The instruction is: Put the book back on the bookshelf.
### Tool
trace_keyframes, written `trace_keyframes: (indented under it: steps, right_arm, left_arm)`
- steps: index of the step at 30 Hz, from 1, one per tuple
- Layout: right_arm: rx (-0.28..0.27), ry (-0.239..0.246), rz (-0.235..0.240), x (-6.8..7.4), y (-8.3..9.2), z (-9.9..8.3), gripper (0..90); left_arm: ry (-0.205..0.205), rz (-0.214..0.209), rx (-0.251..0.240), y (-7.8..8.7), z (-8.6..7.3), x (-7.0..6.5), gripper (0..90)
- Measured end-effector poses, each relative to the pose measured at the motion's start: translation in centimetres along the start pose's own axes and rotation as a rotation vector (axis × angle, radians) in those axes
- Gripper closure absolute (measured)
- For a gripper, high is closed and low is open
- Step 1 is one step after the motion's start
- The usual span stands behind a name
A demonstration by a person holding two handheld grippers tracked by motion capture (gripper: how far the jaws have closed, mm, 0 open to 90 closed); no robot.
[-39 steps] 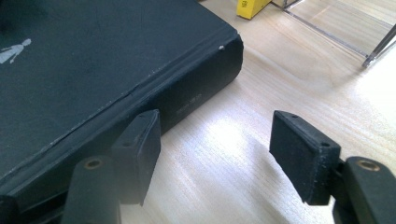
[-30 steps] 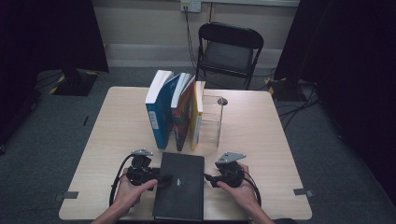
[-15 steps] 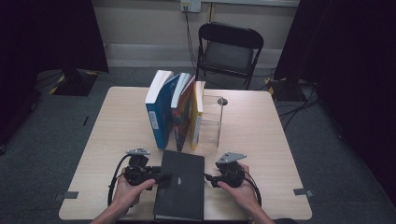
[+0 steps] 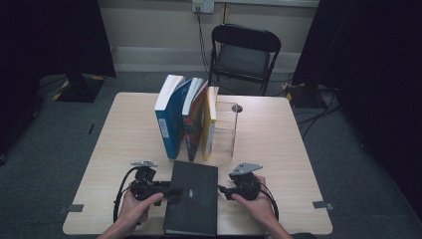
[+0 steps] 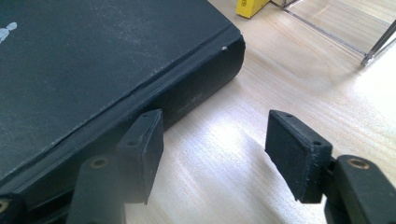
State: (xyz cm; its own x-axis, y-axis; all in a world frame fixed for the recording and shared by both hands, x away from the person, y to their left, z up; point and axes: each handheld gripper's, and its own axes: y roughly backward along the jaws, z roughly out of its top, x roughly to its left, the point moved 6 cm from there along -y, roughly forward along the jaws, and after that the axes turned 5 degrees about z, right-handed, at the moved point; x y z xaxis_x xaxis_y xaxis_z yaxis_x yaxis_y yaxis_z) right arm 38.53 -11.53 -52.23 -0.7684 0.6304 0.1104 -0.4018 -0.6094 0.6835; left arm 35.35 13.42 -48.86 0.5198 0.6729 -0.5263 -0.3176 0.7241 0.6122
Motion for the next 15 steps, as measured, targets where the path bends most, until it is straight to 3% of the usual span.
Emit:
trace_keyframes:
  steps: [4, 15]
  right_arm:
    - [-0.001, -0.001, -0.001, 0.04, 0.01, -0.01, 37.4]
    - [0.018, 0.011, 0.003, 0.34, 0.38, -0.68, 39.6]
  left_arm:
    - [0.034, -0.022, -0.007, 0.2, -0.08, -0.06, 33.8]
    - [0.053, -0.072, -0.007, 0.23, -0.21, -0.36, 33.7]
